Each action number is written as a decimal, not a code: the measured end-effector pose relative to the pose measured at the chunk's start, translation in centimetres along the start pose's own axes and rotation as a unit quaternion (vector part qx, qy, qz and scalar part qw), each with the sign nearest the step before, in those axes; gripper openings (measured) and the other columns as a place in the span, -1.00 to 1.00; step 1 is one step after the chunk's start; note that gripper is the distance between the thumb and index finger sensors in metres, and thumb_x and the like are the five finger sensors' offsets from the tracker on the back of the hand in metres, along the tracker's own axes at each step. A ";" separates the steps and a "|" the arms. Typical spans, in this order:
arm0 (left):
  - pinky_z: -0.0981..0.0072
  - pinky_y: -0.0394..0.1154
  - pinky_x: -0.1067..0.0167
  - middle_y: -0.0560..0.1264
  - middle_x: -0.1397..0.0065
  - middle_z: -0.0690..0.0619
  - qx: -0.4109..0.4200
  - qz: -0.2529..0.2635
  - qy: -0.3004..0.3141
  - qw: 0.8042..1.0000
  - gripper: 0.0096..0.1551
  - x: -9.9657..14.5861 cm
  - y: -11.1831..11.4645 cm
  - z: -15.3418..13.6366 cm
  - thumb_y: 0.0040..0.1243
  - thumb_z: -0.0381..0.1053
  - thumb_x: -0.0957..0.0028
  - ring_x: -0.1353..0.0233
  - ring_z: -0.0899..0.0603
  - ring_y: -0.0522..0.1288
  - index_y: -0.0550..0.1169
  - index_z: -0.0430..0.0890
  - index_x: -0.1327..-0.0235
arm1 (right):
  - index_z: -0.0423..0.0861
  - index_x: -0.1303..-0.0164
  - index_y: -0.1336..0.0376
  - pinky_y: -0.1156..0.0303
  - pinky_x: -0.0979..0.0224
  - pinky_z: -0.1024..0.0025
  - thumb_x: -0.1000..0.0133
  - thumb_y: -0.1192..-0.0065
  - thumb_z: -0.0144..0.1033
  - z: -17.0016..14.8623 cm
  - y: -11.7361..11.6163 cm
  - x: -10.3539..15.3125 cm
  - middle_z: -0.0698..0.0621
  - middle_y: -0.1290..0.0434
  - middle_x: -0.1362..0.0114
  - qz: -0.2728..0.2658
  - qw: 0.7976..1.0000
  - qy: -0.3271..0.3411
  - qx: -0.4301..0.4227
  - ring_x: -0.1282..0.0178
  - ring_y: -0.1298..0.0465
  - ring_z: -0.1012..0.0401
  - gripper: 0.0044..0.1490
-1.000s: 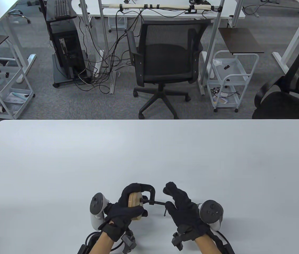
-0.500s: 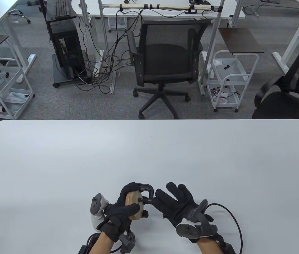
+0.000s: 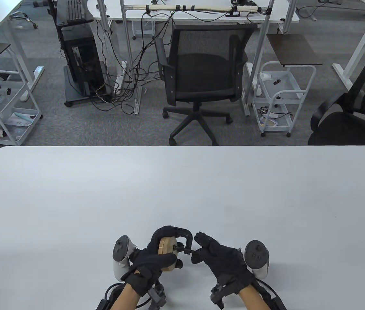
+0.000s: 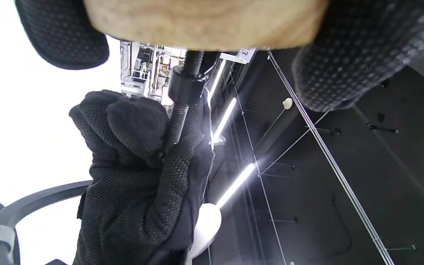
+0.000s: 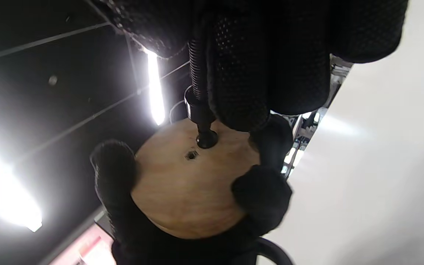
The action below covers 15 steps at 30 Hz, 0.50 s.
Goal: Screw the clamp shut
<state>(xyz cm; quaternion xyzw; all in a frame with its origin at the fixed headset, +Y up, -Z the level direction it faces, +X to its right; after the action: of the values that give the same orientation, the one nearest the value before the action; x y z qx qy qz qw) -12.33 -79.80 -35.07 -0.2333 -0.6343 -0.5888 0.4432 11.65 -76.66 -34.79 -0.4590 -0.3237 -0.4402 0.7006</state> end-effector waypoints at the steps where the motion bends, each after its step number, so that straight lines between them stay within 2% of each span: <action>1: -0.37 0.54 -0.17 -0.01 -0.79 0.09 0.000 -0.004 -0.001 1.000 0.13 0.0 0.1 0.1 0.56 0.33 0.02 -0.56 -0.57 0.16 0.10 0.21 -0.65 | -0.37 -0.39 -0.20 -0.49 -0.14 -0.14 -0.08 -0.28 -0.16 0.0 0.1 0.0 -0.08 -0.75 0.09 -0.007 1.000 0.005 0.001 0.02 -0.68 -0.07 -0.21; 4: -0.36 0.55 -0.17 -0.01 -0.79 0.09 -0.007 -0.008 -0.003 1.000 0.13 0.0 0.0 -0.1 0.55 0.33 0.02 -0.56 -0.57 0.16 0.10 0.21 -0.65 | -0.38 -0.36 -0.21 -0.51 -0.11 -0.11 -0.08 -0.27 -0.15 0.5 0.0 0.0 -0.04 -0.76 0.16 -0.011 0.999 0.020 0.044 0.07 -0.71 -0.03 -0.21; 7: -0.36 0.54 -0.17 -0.01 -0.79 0.09 0.000 -0.002 0.000 1.000 0.13 0.0 0.0 -0.1 0.55 0.33 0.02 -0.56 -0.57 0.16 0.10 0.21 -0.65 | -0.36 -0.41 -0.17 -0.49 -0.14 -0.13 -0.09 -0.27 -0.15 0.8 -0.1 0.2 -0.06 -0.74 0.10 -0.012 0.998 0.027 0.055 0.02 -0.68 -0.06 -0.19; 9: -0.36 0.54 -0.17 -0.01 -0.79 0.09 0.002 0.004 0.003 1.000 0.13 0.1 -0.1 0.1 0.55 0.34 0.02 -0.56 -0.57 0.16 0.09 0.21 -0.65 | -0.32 -0.48 -0.09 -0.43 -0.19 -0.18 -0.09 -0.26 -0.10 1.0 0.0 0.3 -0.13 -0.69 -0.07 -0.026 0.996 0.034 0.074 -0.13 -0.61 -0.13 -0.13; 11: -0.36 0.55 -0.17 -0.01 -0.79 0.09 0.002 0.014 0.004 1.000 0.13 0.1 -0.4 0.1 0.55 0.33 0.02 -0.56 -0.57 0.16 0.09 0.21 -0.65 | -0.23 -0.55 0.01 -0.37 -0.25 -0.24 -0.09 -0.25 -0.05 1.5 0.1 0.3 -0.19 -0.53 -0.32 -0.028 0.992 0.053 0.110 -0.33 -0.45 -0.20 -0.05; 15: -0.36 0.54 -0.17 -0.02 -0.79 0.08 0.016 0.039 0.005 0.999 0.13 0.3 -1.1 0.0 0.54 0.33 0.00 -0.56 -0.57 0.15 0.08 0.21 -0.65 | 0.01 -0.63 0.06 -0.18 -0.39 -0.35 -0.06 -0.25 0.01 3.4 -0.4 0.6 -0.16 -0.17 -0.65 0.006 0.965 0.128 0.227 -0.55 -0.18 -0.25 -0.04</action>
<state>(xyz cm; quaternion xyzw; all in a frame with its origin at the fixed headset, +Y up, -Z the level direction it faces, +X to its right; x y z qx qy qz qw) -13.37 -80.12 -35.36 -0.2475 -0.6321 -0.5621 0.4725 11.38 -73.79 -32.91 -0.2296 -0.3204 -0.4058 0.8246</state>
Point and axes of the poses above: the tracker on the back of each hand, its own z axis roughly to the thumb side, its own x axis roughly from the fingertips to the wrist, y = z × x, the point moved 3 cm from there along -x, roughly from the wrist to the fingertips
